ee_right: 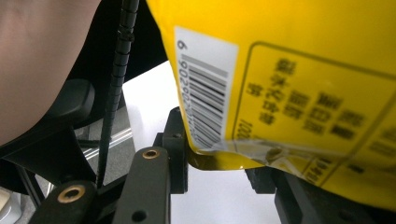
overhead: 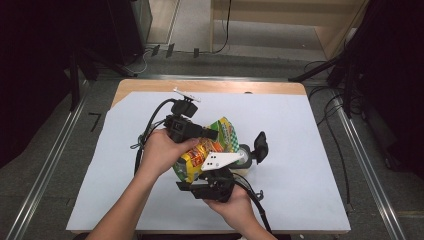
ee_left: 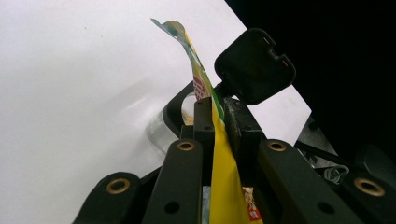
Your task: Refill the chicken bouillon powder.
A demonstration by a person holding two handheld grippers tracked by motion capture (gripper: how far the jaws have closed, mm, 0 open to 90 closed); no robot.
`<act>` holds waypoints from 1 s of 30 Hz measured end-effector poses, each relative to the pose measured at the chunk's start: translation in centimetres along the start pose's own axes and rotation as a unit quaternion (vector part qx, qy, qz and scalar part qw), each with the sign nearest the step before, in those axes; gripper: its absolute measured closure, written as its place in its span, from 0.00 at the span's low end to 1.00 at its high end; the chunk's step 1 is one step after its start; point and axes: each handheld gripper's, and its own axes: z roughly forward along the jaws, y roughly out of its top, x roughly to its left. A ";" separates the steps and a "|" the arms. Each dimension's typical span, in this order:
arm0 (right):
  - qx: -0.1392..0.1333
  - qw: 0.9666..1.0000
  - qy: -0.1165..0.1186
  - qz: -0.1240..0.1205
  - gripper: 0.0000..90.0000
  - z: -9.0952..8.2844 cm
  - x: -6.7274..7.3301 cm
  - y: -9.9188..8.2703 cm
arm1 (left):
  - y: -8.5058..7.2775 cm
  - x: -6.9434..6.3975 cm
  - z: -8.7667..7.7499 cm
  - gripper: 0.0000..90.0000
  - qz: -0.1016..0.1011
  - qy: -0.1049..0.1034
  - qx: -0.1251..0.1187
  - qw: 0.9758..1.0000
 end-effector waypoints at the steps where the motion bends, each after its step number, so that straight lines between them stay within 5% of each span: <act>1: 0.001 1.000 0.001 -0.001 0.75 0.0 0.0 0.0 | 0.0 0.1 -0.1 0.94 -0.001 0.002 0.001 1.000; 30: -0.001 1.000 0.000 0.004 0.75 0.6 -0.2 0.0 | -0.2 0.3 0.0 0.93 0.013 0.013 -0.010 1.000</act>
